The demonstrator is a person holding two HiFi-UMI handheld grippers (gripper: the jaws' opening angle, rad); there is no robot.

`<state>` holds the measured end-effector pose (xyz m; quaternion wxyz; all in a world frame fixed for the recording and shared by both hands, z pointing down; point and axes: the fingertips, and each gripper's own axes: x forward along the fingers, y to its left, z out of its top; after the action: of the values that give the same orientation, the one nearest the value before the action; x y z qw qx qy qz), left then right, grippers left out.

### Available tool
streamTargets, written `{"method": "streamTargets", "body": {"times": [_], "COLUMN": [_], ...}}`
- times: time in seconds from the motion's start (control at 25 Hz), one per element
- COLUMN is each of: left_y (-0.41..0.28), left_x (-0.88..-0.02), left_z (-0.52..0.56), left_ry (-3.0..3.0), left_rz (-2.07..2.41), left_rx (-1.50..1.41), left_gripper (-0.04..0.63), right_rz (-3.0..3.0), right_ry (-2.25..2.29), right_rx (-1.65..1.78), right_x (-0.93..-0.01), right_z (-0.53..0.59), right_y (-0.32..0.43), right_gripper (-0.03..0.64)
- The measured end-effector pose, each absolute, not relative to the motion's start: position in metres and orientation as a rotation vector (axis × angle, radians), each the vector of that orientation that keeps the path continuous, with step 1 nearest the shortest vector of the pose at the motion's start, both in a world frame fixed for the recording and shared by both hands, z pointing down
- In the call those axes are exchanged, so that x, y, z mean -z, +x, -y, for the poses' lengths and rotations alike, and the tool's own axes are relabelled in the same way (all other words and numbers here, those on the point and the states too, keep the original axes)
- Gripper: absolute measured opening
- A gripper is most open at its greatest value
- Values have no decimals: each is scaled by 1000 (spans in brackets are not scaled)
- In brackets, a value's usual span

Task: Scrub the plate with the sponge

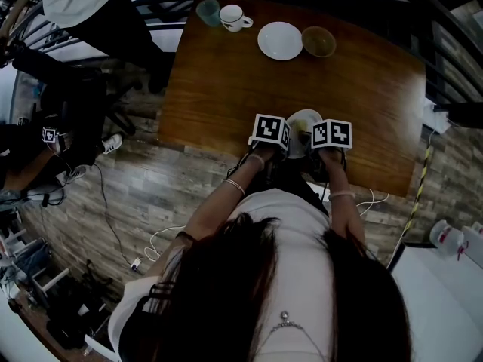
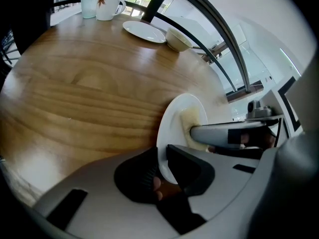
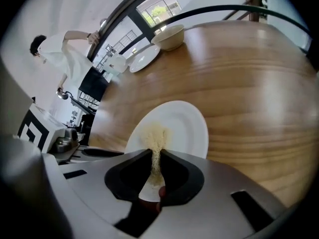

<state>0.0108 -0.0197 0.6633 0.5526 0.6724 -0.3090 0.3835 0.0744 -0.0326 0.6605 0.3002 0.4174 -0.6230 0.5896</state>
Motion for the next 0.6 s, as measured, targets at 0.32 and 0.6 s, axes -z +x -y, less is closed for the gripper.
{"method": "streamTargets", "body": {"times": [0.32, 0.6], "left_y": [12, 11], "left_x": [-666, -664], "left_z": [22, 22], "left_ry": [1599, 1590], "left_rz": [739, 753], "left_rx": [-913, -907], "left_gripper": [72, 72], "right_rz": [1602, 1624], "right_ry": [1330, 1181], "right_rx": [-1541, -1637], "right_x": [-651, -661], "right_z": [52, 26], "right_y": [136, 81], "right_gripper": [67, 67]}}
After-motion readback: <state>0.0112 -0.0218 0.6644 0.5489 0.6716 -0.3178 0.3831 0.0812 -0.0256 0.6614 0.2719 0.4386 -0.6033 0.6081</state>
